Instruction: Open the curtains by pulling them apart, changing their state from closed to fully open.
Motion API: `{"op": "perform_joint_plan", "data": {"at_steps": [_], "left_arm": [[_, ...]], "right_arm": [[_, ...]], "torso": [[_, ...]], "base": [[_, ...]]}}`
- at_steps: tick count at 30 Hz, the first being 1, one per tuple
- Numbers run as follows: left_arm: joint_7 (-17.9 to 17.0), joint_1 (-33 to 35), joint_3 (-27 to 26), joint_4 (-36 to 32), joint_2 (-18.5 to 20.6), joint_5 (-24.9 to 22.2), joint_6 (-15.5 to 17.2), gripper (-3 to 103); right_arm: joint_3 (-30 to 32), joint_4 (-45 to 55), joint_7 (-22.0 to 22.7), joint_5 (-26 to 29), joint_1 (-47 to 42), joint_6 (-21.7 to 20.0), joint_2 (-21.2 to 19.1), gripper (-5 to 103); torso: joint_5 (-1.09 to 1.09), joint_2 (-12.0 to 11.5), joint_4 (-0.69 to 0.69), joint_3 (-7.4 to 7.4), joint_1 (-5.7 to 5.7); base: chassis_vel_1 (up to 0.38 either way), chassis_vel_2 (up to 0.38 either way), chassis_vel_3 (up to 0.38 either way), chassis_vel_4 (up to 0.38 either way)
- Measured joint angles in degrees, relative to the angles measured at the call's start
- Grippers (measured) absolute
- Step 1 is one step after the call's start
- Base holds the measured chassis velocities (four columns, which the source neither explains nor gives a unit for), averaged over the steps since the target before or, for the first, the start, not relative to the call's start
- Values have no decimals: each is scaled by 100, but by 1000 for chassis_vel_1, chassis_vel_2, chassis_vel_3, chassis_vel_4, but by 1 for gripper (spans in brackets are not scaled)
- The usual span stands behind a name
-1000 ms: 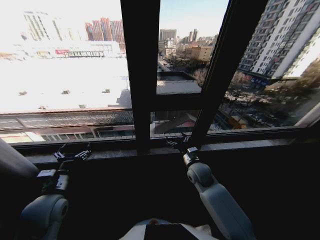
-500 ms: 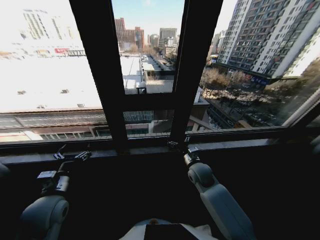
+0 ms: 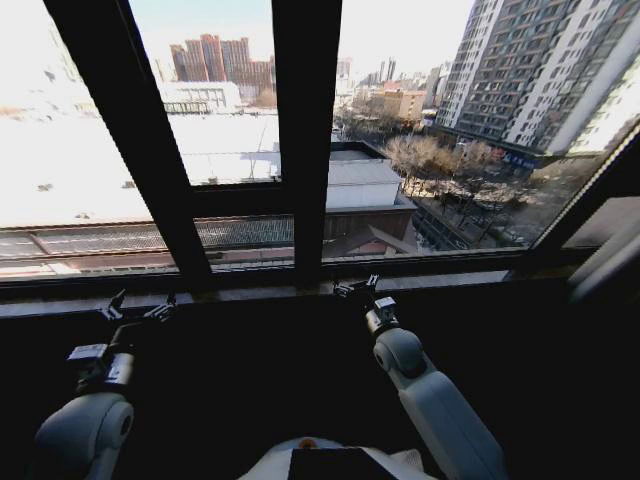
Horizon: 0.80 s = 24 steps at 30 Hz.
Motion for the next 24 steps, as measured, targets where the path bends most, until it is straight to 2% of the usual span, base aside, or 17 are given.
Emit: {"op": "perform_joint_plan", "data": {"at_steps": [7,12,15,17,20,21,24], "left_arm": [[-12,-58,22,59,23,-1,-26,100],[-17,-55,19,66,25,-1,-42,100],[-19,-24,15,64,5,2,-80,100],[-19,5,15,49,-9,35,-133,100],[-19,21,9,45,-16,49,-148,100],[-19,27,3,45,-18,55,-152,100],[-19,32,-2,39,-19,63,-158,100]], "right_arm": [[0,7,-4,-40,-12,12,-29,100],[3,9,0,-40,-15,13,-24,100],[4,12,5,-30,-33,14,-23,100],[5,12,17,-19,-39,16,-25,100],[5,12,23,-18,-39,23,-25,100],[5,12,23,-18,-39,46,-25,100],[5,13,23,-18,-40,63,-28,100]], "torso": [[-6,-1,3,1,2],[-2,-1,3,1,3],[-9,1,2,-1,-1],[3,2,0,-1,-3],[1,2,5,-1,-3],[-7,3,4,-2,-4],[-5,5,3,-3,-4]], "base": [[176,-213,-186,206],[331,-246,-358,245],[343,-337,-387,333],[380,-380,-367,350],[297,-342,-278,322],[104,-265,-181,244],[77,-241,-100,227]]}}
